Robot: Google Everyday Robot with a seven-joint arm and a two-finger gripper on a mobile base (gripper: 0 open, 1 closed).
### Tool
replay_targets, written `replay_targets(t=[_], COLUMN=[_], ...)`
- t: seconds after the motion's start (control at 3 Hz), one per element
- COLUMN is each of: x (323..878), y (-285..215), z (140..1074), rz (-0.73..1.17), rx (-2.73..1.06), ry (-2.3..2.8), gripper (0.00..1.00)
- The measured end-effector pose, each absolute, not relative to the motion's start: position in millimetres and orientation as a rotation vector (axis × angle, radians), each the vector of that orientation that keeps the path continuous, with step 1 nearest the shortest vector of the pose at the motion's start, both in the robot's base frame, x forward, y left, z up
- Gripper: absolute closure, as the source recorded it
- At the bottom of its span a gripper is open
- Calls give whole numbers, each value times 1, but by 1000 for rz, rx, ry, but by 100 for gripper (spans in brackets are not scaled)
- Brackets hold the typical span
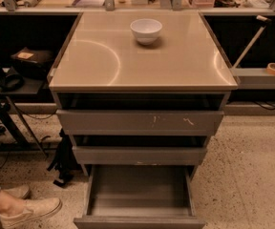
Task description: Place rxbar chocolate into bottom drawer
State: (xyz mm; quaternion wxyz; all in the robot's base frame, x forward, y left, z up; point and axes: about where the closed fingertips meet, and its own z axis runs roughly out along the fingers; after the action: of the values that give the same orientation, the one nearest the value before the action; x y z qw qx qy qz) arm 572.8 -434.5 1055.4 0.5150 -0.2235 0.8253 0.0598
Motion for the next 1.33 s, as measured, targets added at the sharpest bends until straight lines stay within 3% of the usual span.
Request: replay_targets(t=[1.0, 1.33], x=[553, 505], y=[-427, -409], z=[1047, 1085], rz=[141, -14], rx=[-585, -631], ry=[2014, 1894], gripper=[100, 100])
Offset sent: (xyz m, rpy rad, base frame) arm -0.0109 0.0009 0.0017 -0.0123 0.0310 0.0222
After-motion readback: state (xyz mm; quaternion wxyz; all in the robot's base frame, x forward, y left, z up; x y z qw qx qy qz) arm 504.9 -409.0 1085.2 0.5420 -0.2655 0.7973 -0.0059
